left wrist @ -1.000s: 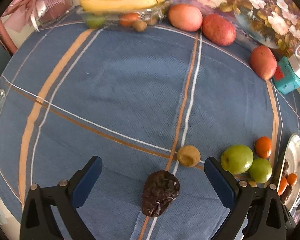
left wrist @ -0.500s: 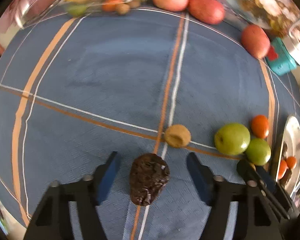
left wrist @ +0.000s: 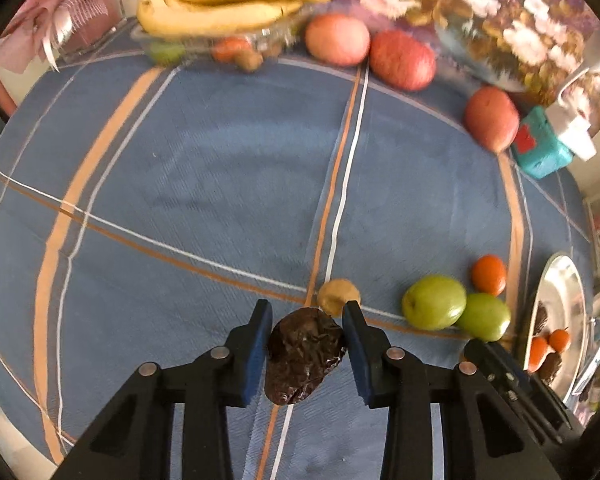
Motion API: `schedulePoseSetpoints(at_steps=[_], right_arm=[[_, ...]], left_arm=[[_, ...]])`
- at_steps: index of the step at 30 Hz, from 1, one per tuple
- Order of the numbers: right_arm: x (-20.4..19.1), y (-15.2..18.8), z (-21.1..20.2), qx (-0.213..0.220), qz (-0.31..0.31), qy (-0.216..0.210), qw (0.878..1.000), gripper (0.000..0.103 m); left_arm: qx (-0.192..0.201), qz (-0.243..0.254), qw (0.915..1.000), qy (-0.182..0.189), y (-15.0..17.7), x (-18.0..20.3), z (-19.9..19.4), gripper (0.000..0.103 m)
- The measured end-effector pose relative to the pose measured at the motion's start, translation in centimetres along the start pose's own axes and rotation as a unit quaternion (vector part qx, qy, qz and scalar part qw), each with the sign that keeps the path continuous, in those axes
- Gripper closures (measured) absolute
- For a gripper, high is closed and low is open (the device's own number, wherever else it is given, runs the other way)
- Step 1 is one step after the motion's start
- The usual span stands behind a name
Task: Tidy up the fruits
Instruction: 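Grasp the dried date with the left tool while the right tool grasps the brown fruit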
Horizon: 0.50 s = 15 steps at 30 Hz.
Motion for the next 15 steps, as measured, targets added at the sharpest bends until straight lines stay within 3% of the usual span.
schedulePoseSetpoints(at_steps=[8, 15], right_arm=[[-0.6, -0.1, -2.6, 0.028, -0.006, -0.013, 1.0, 0.078], [-0.6, 0.0, -4.0, 0.042, -0.006, -0.018, 0.999, 0.078]], left_arm=[[0.03, -0.006, 0.9995, 0.006, -0.2, -0.4, -3.0, 0.064], [0.048, -0.002, 0.9988, 0.009, -1.3, 0.1, -3.3, 0.064]])
Point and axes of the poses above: each gripper's, at about its wrist camera, not at the fingertips, and z roughly the way its jaws point, x to its right, y to its underside, the point moved 6 cm from there along z, roughly the way its jaws point, and after that the axes turned 7 degrees about -x, right-handed, at the moved point
